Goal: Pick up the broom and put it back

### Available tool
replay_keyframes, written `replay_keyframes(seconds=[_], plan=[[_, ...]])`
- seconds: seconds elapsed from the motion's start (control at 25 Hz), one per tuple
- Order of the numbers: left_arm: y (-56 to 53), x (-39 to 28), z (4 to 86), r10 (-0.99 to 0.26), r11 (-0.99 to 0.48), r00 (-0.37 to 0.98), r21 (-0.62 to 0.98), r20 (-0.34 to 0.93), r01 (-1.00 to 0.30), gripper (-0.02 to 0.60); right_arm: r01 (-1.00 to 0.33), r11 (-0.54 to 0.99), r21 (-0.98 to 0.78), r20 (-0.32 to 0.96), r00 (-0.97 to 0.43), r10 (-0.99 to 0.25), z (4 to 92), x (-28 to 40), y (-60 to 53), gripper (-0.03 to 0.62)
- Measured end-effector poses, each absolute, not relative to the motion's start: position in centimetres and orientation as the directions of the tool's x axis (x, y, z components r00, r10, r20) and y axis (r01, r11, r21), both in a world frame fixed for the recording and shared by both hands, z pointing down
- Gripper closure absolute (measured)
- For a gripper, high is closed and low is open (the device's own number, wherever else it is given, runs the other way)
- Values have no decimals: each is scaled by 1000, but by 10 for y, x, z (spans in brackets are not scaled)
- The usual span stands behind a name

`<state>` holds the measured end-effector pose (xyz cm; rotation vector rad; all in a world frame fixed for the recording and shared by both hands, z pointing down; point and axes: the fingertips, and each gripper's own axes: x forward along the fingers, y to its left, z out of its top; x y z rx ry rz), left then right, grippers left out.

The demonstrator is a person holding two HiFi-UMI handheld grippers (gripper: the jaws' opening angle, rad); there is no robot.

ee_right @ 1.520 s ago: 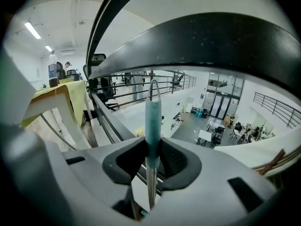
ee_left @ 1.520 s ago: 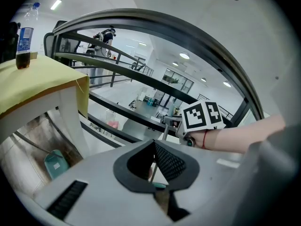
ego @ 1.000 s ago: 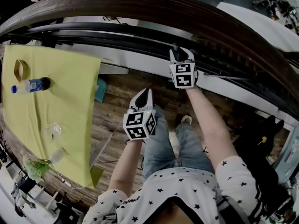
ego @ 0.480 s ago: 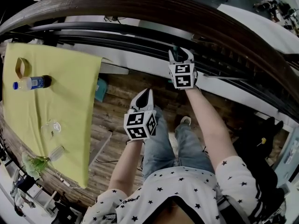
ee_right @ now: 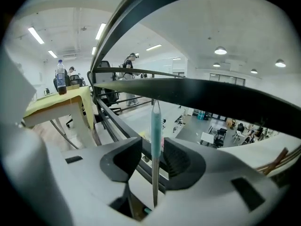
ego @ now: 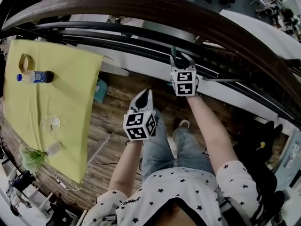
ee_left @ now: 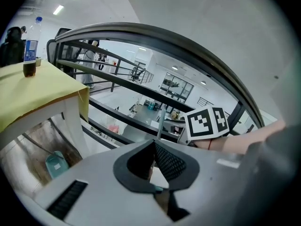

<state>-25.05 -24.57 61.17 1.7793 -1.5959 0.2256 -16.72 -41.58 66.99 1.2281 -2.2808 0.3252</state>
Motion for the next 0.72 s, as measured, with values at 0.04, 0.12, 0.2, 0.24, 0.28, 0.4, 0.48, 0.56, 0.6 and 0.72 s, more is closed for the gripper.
replay_keyframes(seconds=[0.04, 0.12, 0.2, 0.24, 0.28, 0.4, 0.48, 0.56, 0.6, 0.72], plan=[[-244, -248, 609, -795, 33, 213, 391, 568, -920, 571, -829, 559, 32, 546, -454, -704, 666, -164, -412, 457], [-241, -244, 603, -801, 37, 207, 391, 562, -919, 571, -828, 560, 23, 536, -463, -706, 658, -159, -405, 459], [-237, -239, 598, -806, 40, 202, 391, 557, -920, 571, -827, 562, 18, 524, -471, -710, 647, -154, -397, 465], [-234, -236, 596, -808, 41, 200, 390, 554, -920, 571, -828, 561, 16, 517, -474, -713, 643, -150, -393, 468], [-232, -233, 594, -810, 41, 198, 390, 552, -920, 571, -828, 561, 12, 510, -478, -715, 638, -147, -390, 470], [-224, -224, 588, -815, 44, 192, 389, 547, -920, 571, -822, 570, -4, 495, -497, -713, 624, -140, -377, 470], [-219, -218, 584, -817, 48, 189, 391, 545, -919, 571, -819, 574, -12, 492, -504, -710, 617, -135, -367, 476], [-213, -212, 579, -819, 51, 186, 392, 543, -919, 571, -818, 575, -20, 490, -509, -707, 609, -129, -357, 479], [-210, -209, 576, -821, 52, 184, 392, 541, -919, 571, -817, 576, -22, 489, -511, -707, 604, -125, -352, 482], [-205, -201, 568, -827, 52, 178, 388, 533, -920, 571, -815, 579, -31, 479, -520, -707, 591, -116, -342, 494]])
